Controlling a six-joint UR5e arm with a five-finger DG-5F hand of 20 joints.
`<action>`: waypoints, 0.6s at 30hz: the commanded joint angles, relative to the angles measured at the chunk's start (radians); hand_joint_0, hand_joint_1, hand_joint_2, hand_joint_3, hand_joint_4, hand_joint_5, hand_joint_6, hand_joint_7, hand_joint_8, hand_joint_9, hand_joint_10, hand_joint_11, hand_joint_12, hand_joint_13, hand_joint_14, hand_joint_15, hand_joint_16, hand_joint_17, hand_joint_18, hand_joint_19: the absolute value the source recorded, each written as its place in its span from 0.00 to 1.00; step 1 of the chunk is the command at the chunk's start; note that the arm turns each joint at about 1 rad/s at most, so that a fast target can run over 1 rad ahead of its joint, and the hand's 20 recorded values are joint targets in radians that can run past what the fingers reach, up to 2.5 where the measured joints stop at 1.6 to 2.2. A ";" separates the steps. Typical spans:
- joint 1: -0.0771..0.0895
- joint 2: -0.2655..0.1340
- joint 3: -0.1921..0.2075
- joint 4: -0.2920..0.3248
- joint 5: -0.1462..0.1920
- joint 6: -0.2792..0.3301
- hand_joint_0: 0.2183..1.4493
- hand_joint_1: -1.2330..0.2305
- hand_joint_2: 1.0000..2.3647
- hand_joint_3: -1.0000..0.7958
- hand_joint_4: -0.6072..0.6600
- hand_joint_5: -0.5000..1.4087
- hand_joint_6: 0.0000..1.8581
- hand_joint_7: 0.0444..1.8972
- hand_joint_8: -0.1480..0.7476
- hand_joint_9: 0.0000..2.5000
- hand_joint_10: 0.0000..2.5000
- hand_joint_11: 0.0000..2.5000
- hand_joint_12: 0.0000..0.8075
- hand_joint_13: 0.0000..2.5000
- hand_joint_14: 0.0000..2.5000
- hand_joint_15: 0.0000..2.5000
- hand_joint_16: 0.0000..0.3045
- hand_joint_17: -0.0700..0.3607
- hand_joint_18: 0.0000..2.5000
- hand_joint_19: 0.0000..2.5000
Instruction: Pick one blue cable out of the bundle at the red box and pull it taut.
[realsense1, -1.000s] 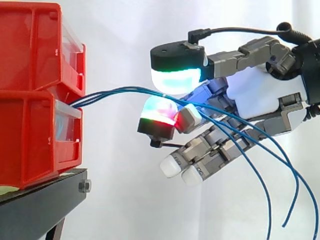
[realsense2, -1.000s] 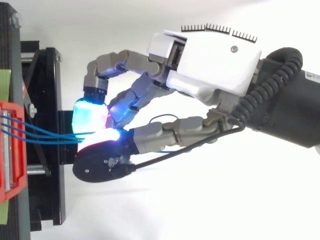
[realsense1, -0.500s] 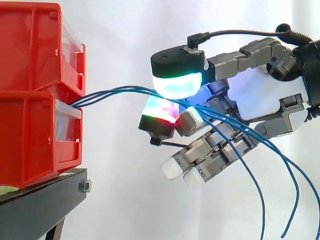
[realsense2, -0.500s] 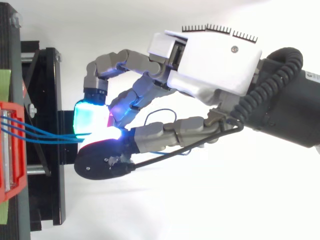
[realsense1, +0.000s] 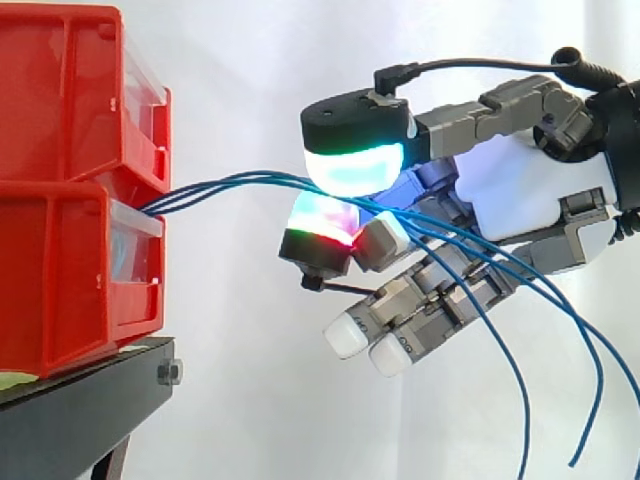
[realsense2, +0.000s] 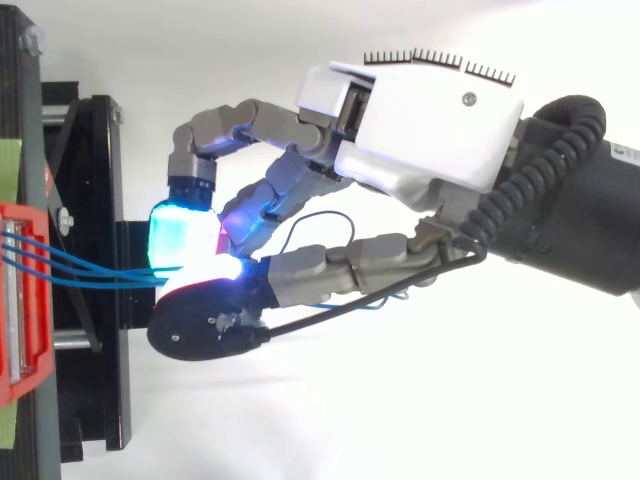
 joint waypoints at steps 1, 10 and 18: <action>0.000 -0.001 -0.001 0.000 0.000 0.000 0.38 0.27 0.01 0.44 0.58 0.16 0.48 0.77 0.51 0.40 0.01 0.45 0.53 0.28 0.00 0.14 0.19 0.47 0.26 0.12; 0.003 -0.001 0.001 -0.009 0.000 0.011 0.45 0.25 0.01 0.35 0.60 0.15 0.49 0.78 0.52 0.39 0.01 0.45 0.53 0.29 0.00 0.13 0.19 0.46 0.27 0.11; 0.003 -0.001 -0.001 -0.021 0.000 0.029 0.43 0.25 0.01 0.37 0.60 0.15 0.49 0.77 0.51 0.40 0.01 0.45 0.53 0.30 0.00 0.13 0.19 0.46 0.28 0.12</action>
